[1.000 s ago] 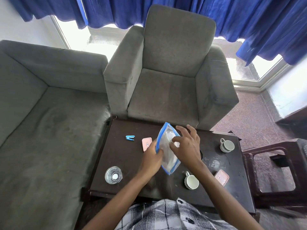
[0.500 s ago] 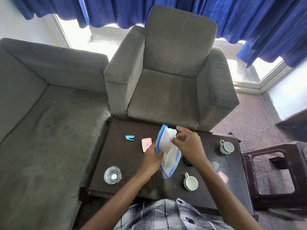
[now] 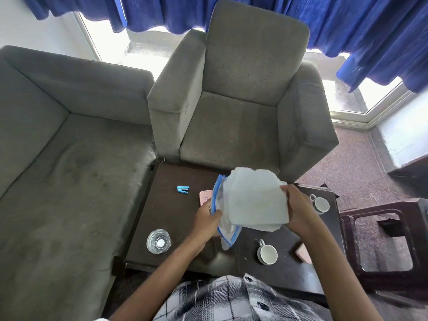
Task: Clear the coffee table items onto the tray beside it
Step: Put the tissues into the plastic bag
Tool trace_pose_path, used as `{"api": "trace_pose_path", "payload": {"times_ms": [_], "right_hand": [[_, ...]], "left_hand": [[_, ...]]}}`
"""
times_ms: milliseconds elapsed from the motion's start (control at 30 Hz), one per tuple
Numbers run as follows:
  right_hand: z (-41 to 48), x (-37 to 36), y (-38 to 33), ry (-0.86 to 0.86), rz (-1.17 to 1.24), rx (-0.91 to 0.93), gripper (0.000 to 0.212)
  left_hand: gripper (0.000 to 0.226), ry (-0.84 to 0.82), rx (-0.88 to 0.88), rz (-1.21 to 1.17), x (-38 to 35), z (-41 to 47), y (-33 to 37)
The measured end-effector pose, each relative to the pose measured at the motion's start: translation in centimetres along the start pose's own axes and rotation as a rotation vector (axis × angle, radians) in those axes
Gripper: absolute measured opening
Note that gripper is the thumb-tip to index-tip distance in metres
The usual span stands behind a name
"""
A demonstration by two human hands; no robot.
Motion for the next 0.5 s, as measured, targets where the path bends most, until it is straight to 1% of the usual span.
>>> {"api": "trace_pose_path", "payload": {"times_ms": [67,100,167,233,333,433,500], "right_hand": [[1.4,0.6,2.1,-0.023,0.039,-0.129,0.027],[1.6,0.5,2.9,-0.044,0.058,-0.178,0.028],[2.0,-0.2,4.0,-0.115,0.116,-0.246,0.02],[2.3,-1.1,4.5,-0.168,0.178,-0.267,0.022],[2.5,-2.3,4.5,-0.201,0.279,-0.269,0.024],[1.8,-3.2,4.0,-0.194,0.285,-0.252,0.025],[1.1,-3.7,3.8,-0.198,0.279,-0.231,0.026]], "left_hand": [[0.028,0.003,0.021,-0.033,0.4,0.3,-0.5],[0.026,0.006,0.028,-0.049,0.6,0.5,-0.7],[0.018,0.015,0.034,-0.064,1.5,1.0,-0.9],[0.014,0.036,0.052,-0.072,2.8,1.9,-1.3],[0.019,0.093,0.094,-0.042,5.4,4.4,-2.7],[0.027,0.163,0.069,0.107,8.0,8.2,-4.0],[0.034,0.197,0.014,0.319,9.1,10.9,-4.5]]}}
Point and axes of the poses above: each hand's wrist, its own z-axis towards the middle knuckle, its own x-axis out of the back of the hand, y = z × x, the point moved 10 cm from there along z, towards the middle knuckle, and after that the axes turned 10 degrees about y, right-handed, at the moved point
